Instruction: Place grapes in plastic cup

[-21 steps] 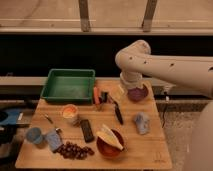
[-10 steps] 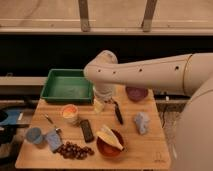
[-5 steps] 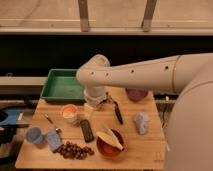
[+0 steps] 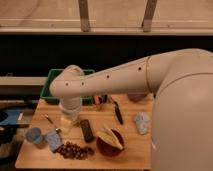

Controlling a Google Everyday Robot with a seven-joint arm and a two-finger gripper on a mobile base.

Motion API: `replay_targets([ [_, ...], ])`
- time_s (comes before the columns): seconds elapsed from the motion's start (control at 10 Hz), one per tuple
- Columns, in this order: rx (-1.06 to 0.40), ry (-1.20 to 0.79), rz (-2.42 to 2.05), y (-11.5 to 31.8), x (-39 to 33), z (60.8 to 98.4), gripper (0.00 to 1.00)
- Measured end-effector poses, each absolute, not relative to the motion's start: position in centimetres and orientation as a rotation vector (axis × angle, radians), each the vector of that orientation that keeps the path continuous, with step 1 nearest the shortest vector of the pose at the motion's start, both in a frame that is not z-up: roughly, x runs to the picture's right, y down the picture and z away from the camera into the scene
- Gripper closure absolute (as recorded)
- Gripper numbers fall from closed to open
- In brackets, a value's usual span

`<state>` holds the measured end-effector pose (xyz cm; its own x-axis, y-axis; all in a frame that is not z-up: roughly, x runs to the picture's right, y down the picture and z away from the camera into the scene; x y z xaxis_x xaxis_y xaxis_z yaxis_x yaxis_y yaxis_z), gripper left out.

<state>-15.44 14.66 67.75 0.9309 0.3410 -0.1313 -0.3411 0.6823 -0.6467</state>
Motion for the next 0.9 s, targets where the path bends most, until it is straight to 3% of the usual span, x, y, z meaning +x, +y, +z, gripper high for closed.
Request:
replay_targets([
  [0.6, -0.746, -0.002, 0.380, 15.3, -15.6, 67.9, 0.20],
  [0.9, -0.792, -0.037, 0.401, 19.4, -17.0, 68.3, 0.20],
])
